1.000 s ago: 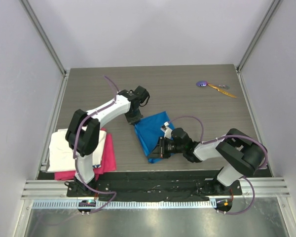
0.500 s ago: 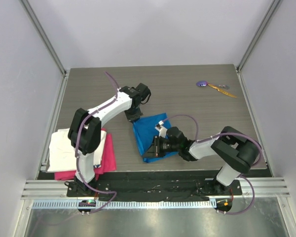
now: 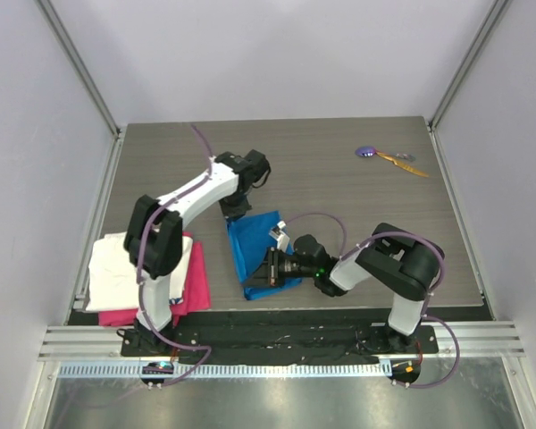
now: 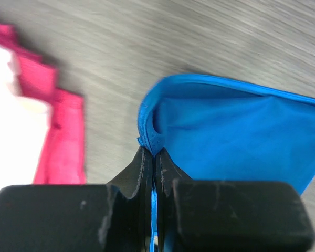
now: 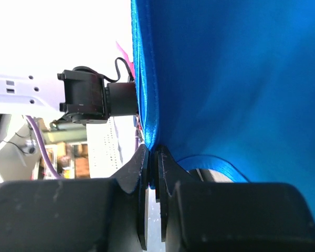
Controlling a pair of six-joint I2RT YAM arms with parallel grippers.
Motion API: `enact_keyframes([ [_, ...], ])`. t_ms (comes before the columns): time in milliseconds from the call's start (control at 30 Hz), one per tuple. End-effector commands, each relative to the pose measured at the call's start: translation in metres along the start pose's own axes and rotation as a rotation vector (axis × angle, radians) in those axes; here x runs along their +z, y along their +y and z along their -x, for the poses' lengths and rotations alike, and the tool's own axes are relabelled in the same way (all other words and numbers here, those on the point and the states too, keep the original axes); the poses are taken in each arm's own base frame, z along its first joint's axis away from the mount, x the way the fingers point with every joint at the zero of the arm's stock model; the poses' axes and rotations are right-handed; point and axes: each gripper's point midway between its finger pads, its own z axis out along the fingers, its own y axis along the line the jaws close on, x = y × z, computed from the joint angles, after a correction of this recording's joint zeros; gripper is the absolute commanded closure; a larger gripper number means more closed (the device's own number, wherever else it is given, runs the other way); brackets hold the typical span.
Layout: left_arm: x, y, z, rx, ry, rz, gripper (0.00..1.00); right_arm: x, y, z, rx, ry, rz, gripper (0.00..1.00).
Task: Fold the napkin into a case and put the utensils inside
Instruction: Fold the lower triangle-folded napkin at the center of the board.
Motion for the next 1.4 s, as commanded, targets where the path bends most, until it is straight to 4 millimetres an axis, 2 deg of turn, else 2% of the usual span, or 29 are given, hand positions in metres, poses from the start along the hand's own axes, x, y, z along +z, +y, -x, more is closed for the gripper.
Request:
enact_keyframes([
  [0, 0.014, -0.035, 0.031, -0.051, -0.148, 0.048, 1.0, -0.021, -0.007, -0.038, 0.069, 0.132, 0.055, 0.99],
  [167, 0.021, -0.059, 0.029, -0.054, -0.158, 0.03, 1.0, -0.035, -0.02, -0.036, 0.113, 0.107, 0.074, 0.99],
  [267, 0.027, -0.068, 0.024, -0.048, -0.142, 0.025, 1.0, -0.041, -0.03, -0.037, 0.148, 0.107, 0.069, 0.99],
  [467, 0.033, -0.075, 0.014, -0.031, -0.126, 0.02, 1.0, -0.043, -0.04, -0.042, 0.168, 0.118, 0.044, 0.99],
  [600, 0.025, -0.082, 0.011, -0.022, -0.128, -0.009, 1.0, -0.043, -0.048, -0.043, 0.152, 0.128, -0.005, 0.99],
  [767, 0.003, -0.079, 0.013, -0.031, -0.182, -0.012, 1.0, -0.047, -0.057, -0.044, 0.123, 0.139, -0.101, 0.99],
  [800, -0.001, -0.08, 0.013, -0.03, -0.189, -0.021, 1.0, -0.047, -0.05, -0.039, 0.079, 0.13, -0.09, 0.99],
  [867, -0.01, -0.08, 0.014, -0.047, -0.195, -0.041, 1.0, -0.051, -0.059, -0.043, 0.084, 0.144, -0.149, 0.99],
  [1067, -0.028, -0.07, 0.019, -0.072, -0.217, -0.081, 1.0, -0.055, -0.056, -0.041, 0.045, 0.143, -0.172, 0.99],
  [1233, -0.036, -0.054, 0.022, -0.063, -0.209, -0.074, 1.0, -0.046, -0.046, -0.039, 0.04, 0.153, -0.14, 0.99],
  [1367, -0.037, -0.033, 0.033, -0.082, -0.212, -0.067, 1.0, -0.028, -0.027, -0.036, 0.002, 0.169, -0.111, 0.99],
])
